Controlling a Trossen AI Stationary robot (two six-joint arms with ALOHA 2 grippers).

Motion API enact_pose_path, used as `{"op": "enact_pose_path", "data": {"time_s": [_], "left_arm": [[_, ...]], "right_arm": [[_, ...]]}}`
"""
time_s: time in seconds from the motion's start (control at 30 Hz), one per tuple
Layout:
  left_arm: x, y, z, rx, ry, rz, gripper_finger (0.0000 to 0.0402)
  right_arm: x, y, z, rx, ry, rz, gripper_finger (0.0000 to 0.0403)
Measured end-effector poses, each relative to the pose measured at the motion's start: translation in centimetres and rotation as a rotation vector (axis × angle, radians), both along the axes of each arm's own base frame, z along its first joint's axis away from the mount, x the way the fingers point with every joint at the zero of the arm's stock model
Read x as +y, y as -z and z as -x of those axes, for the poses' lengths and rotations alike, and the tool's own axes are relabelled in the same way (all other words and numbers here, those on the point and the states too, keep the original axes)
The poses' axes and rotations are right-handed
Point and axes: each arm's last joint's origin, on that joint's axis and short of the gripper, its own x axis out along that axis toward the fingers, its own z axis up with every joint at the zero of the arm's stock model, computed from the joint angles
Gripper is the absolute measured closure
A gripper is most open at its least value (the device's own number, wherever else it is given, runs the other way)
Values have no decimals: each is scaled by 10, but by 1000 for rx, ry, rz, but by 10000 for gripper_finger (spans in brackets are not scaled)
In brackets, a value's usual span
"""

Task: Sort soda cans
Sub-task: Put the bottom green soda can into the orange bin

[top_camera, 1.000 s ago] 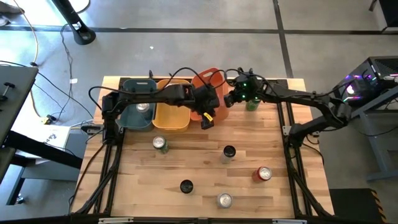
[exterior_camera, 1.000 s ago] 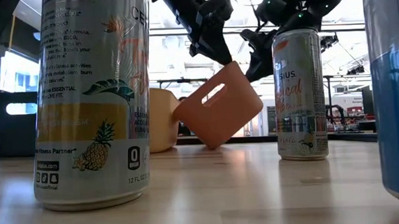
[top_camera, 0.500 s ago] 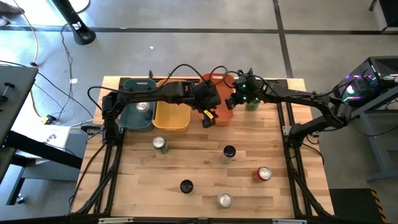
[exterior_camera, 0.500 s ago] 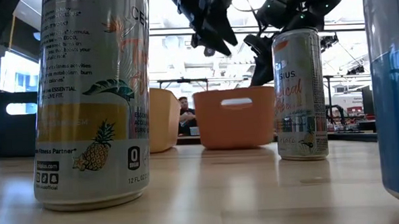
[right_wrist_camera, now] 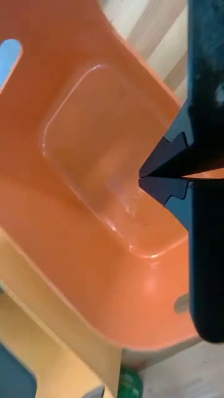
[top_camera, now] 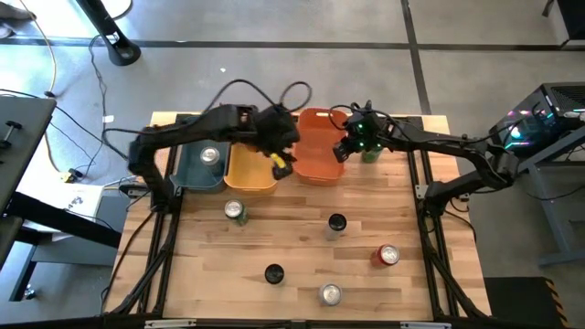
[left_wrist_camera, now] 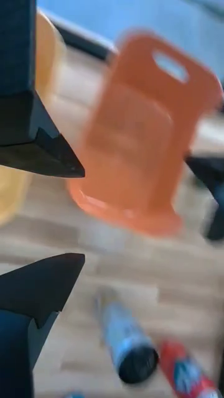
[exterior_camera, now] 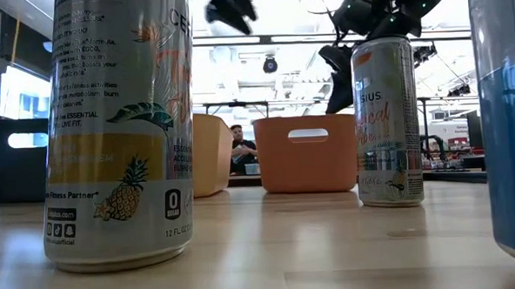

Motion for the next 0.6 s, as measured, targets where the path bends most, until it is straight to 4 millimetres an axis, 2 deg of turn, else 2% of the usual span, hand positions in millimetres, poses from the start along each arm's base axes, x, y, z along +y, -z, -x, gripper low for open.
{"op": "enact_pose_path", "data": {"time_s": [0.17, 0.37, 0.43, 0.6], "left_arm": [[6, 5, 44, 27, -197, -53, 197], [8, 32, 87, 28, -344, 19, 197], [0, 37, 97, -27, -309, 65, 197], [-33, 44, 122, -241, -184, 105, 197]], "right_arm": [[2, -8, 1, -61, -43, -11, 403], [8, -15, 4, -116, -153, -47, 403], [11, -23, 8, -145, -172, -33, 403], [19, -46, 22, -225, -184, 22, 403]]}}
